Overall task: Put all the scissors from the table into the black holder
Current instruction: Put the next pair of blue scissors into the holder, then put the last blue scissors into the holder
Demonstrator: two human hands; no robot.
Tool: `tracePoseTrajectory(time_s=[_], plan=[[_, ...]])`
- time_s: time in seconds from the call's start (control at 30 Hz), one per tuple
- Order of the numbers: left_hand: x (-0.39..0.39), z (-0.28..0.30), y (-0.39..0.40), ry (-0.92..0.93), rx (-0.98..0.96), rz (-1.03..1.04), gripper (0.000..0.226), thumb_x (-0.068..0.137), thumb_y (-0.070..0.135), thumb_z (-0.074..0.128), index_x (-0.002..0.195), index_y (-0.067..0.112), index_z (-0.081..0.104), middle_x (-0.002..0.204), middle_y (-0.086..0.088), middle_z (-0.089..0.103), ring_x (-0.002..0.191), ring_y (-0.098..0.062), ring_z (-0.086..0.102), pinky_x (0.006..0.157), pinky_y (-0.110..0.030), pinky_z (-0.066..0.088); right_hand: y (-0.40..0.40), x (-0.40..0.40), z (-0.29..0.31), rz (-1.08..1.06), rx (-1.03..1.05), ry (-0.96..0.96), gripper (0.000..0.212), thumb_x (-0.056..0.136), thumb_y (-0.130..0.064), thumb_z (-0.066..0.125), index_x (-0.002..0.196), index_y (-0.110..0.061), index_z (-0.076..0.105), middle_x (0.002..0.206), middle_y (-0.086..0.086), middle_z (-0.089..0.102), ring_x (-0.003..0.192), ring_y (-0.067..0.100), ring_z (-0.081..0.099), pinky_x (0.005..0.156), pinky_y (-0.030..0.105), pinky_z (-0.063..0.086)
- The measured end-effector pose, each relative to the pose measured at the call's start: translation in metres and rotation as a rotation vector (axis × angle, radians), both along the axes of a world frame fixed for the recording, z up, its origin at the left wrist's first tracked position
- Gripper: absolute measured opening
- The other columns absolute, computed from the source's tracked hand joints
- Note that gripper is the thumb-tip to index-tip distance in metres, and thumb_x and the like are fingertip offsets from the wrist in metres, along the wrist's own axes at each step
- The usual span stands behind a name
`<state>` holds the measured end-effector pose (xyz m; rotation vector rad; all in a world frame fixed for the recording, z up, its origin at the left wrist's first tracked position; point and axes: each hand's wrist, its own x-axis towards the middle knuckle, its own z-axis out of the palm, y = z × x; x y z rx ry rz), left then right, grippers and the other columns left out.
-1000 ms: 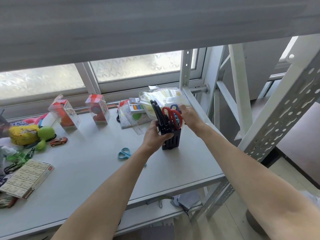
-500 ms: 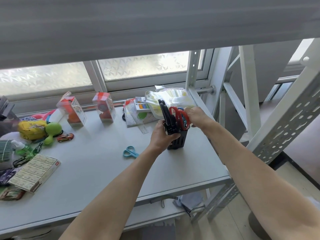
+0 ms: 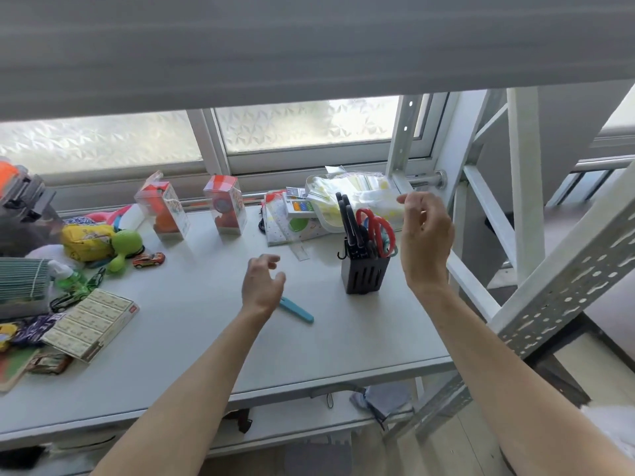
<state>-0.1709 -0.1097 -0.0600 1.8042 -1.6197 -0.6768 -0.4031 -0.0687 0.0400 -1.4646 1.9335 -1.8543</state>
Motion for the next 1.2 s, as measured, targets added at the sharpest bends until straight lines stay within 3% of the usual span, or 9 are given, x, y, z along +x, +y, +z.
tracePoseTrajectory(time_s=[0.17, 0.27, 0.37, 0.5, 0.63, 0.73, 0.87, 1.03, 1.2], plan=[[0.040, -0.013, 0.007, -0.105, 0.182, 0.109, 0.041, 0.097, 0.017, 0.054, 0.137, 0.009, 0.058, 0.140, -0.017, 0.043, 0.117, -0.034, 0.061, 0.108, -0.036, 0.041, 0.032, 0.061, -0.025, 0.302, -0.024, 0.186, 0.026, 0.100, -0.021, 0.044, 0.086, -0.012, 0.064, 0.084, 0.001, 0.064, 0.075, 0.020, 0.059, 0.074, 0.042, 0.050], [0.042, -0.018, 0.011, -0.100, 0.226, 0.083, 0.040, 0.098, 0.019, 0.053, 0.136, 0.009, 0.059, 0.141, -0.017, 0.042, 0.121, -0.032, 0.059, 0.111, -0.033, 0.038, 0.028, 0.094, -0.060, 0.568, 0.386, 0.316, 0.024, 0.099, -0.022, 0.049, 0.104, -0.011, 0.070, 0.100, 0.004, 0.064, 0.077, 0.017, 0.060, 0.081, 0.040, 0.050], [0.037, -0.020, 0.015, -0.102, 0.233, 0.060, 0.039, 0.096, 0.019, 0.054, 0.132, 0.008, 0.063, 0.138, -0.017, 0.046, 0.123, -0.030, 0.057, 0.110, -0.031, 0.038, 0.015, 0.117, -0.090, 0.672, 0.774, 0.467, 0.034, 0.097, -0.026, 0.051, 0.128, -0.014, 0.058, 0.121, 0.009, 0.054, 0.102, 0.026, 0.061, 0.096, 0.038, 0.046], [0.032, -0.019, 0.015, -0.150, 0.248, 0.060, 0.034, 0.094, 0.023, 0.059, 0.125, 0.009, 0.065, 0.135, -0.015, 0.045, 0.116, -0.031, 0.061, 0.105, -0.032, 0.043, 0.003, 0.134, -0.108, 0.603, 0.895, 0.620, 0.029, 0.096, -0.018, 0.050, 0.123, -0.007, 0.054, 0.121, 0.014, 0.045, 0.099, 0.036, 0.059, 0.086, 0.038, 0.046], [0.034, -0.019, 0.011, -0.060, 0.303, 0.105, 0.019, 0.088, 0.023, 0.064, 0.095, 0.007, 0.070, 0.105, -0.012, 0.065, 0.100, -0.033, 0.064, 0.082, -0.033, 0.049, 0.002, 0.140, -0.114, 0.531, 0.863, 0.680, 0.024, 0.094, -0.008, 0.050, 0.118, -0.007, 0.053, 0.117, 0.013, 0.045, 0.093, 0.036, 0.059, 0.070, 0.034, 0.038], [0.033, -0.013, 0.013, 0.234, 0.301, 0.085, 0.021, 0.090, 0.021, 0.066, 0.073, 0.009, 0.064, 0.073, -0.008, 0.064, 0.077, -0.028, 0.060, 0.066, -0.031, 0.045, 0.006, 0.133, -0.120, 0.485, 0.779, 0.681, 0.020, 0.096, -0.010, 0.049, 0.115, -0.008, 0.052, 0.112, 0.013, 0.051, 0.090, 0.034, 0.060, 0.068, 0.035, 0.038], [0.023, 0.014, 0.023, 0.432, 0.189, -0.005, 0.037, 0.102, 0.034, 0.052, 0.091, 0.002, 0.067, 0.085, -0.006, 0.068, 0.077, -0.017, 0.061, 0.063, -0.028, 0.046, 0.018, 0.108, -0.128, 0.473, 0.513, 0.563, 0.011, 0.099, -0.018, 0.047, 0.099, -0.009, 0.053, 0.088, 0.007, 0.057, 0.066, 0.023, 0.048, 0.059, 0.031, 0.035], [-0.013, 0.031, 0.023, 0.369, 0.127, -0.190, 0.036, 0.096, 0.034, 0.064, 0.122, 0.010, 0.061, 0.111, -0.005, 0.067, 0.094, -0.017, 0.064, 0.069, -0.021, 0.049, 0.044, 0.062, -0.129, 0.419, 0.243, 0.245, 0.011, 0.099, -0.018, 0.050, 0.101, -0.008, 0.054, 0.077, 0.004, 0.058, 0.061, 0.019, 0.052, 0.055, 0.030, 0.043], [-0.065, 0.024, 0.019, 0.276, 0.113, -0.328, 0.099, 0.078, 0.034, 0.084, 0.156, 0.019, 0.027, 0.146, -0.004, 0.047, 0.126, -0.017, 0.051, 0.103, -0.034, 0.047, 0.060, 0.009, -0.103, 0.241, 0.074, -0.014, 0.019, 0.101, -0.030, 0.044, 0.094, -0.014, 0.051, 0.075, 0.001, 0.057, 0.065, 0.016, 0.054, 0.062, 0.026, 0.047]])
